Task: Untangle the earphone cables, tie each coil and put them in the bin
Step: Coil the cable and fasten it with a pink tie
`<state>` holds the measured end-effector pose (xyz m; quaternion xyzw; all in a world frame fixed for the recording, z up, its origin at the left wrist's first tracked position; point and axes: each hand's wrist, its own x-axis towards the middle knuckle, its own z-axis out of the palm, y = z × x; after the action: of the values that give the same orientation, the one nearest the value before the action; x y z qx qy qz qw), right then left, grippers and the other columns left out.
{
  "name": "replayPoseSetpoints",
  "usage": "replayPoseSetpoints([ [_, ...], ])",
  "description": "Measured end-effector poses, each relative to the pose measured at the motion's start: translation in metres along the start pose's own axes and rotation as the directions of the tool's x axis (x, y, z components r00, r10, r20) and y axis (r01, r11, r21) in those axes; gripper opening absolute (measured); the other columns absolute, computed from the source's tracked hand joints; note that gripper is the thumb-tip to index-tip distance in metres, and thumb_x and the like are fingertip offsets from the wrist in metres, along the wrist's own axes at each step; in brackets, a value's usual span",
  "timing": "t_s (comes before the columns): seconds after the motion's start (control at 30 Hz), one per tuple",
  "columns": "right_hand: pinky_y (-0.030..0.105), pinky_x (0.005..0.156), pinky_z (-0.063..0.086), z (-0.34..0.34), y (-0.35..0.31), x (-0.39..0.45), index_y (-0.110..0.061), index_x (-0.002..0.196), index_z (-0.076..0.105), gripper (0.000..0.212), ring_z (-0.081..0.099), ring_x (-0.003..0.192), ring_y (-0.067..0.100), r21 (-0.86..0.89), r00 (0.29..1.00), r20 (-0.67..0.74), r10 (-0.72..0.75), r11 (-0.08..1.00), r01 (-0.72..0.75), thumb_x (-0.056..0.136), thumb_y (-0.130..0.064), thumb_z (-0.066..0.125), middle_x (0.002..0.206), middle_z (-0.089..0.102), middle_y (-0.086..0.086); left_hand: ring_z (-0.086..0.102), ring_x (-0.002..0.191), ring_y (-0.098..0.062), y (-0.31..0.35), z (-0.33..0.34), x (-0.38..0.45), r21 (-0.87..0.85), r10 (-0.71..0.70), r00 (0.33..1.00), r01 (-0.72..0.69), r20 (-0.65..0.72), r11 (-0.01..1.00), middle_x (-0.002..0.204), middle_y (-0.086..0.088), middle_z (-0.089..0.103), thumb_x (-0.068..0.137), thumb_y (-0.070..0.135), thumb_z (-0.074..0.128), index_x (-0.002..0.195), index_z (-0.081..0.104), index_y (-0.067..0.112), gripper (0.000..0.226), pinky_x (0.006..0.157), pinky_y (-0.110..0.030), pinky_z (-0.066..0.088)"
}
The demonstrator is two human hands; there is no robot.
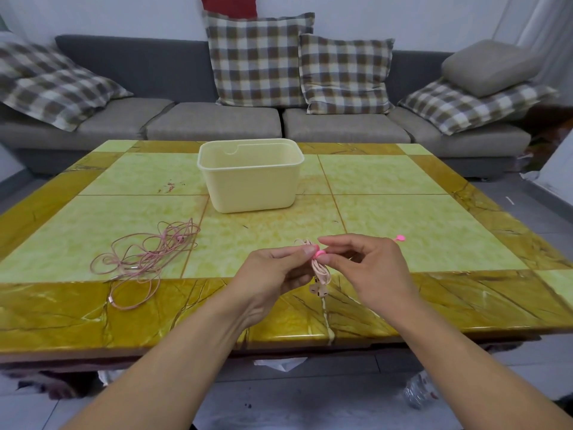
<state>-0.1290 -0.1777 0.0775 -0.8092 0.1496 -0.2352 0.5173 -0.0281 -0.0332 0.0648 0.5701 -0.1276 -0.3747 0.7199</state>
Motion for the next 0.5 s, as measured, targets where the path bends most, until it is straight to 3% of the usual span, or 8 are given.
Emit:
replayPoseSetpoints([
  [0.13,0.020,0.077,0.054,0.001,0.003,0.001,-0.032,0.096,0.079,0.021,0.072,0.081,0.002,0.010,1.000,-0.012,0.005,1.000,-0.005,0.079,-0.022,0.086,0.082,0.077,-0.013,0.070,0.089,-0.025,-0.004,0.000,0.002,0.010,0.021,1.000,-0.021,-0.015,1.000,0.103,-0.019,0.076,0.090,0.020,0.071,0.103,0.080,0.006,0.021,0.085,-0.028,0.058],
  [0.27,0.026,0.067,0.056,0.005,0.005,0.002,-0.034,0.094,0.075,0.017,0.068,0.072,0.010,-0.043,0.998,-0.056,-0.025,0.999,0.023,0.085,-0.021,0.082,0.078,0.073,-0.008,0.071,0.086,-0.017,-0.007,0.005,0.003,0.013,0.082,0.995,-0.081,-0.058,0.997,0.098,-0.015,0.078,0.090,0.018,0.071,0.102,0.080,0.005,0.019,0.086,-0.028,0.057],
  [0.4,0.019,0.062,0.052,0.009,0.005,0.001,-0.031,0.086,0.074,0.018,0.063,0.066,0.005,-0.062,0.996,-0.073,-0.042,0.997,0.038,0.084,-0.014,0.080,0.074,0.070,-0.007,0.072,0.084,-0.018,-0.009,0.008,0.003,-0.007,0.103,0.992,-0.104,-0.070,0.995,0.097,-0.016,0.078,0.089,0.015,0.072,0.100,0.080,0.004,0.018,0.084,-0.028,0.059],
  [0.5,0.021,0.059,0.052,0.011,0.005,0.000,-0.030,0.083,0.074,0.018,0.062,0.064,0.008,-0.068,0.997,-0.060,-0.041,0.997,0.037,0.083,-0.013,0.078,0.071,0.069,-0.004,0.072,0.084,-0.025,-0.010,0.009,0.002,-0.012,0.127,0.989,-0.128,-0.072,0.992,0.095,-0.021,0.076,0.090,0.014,0.072,0.102,0.078,-0.002,0.020,0.088,-0.037,0.060],
])
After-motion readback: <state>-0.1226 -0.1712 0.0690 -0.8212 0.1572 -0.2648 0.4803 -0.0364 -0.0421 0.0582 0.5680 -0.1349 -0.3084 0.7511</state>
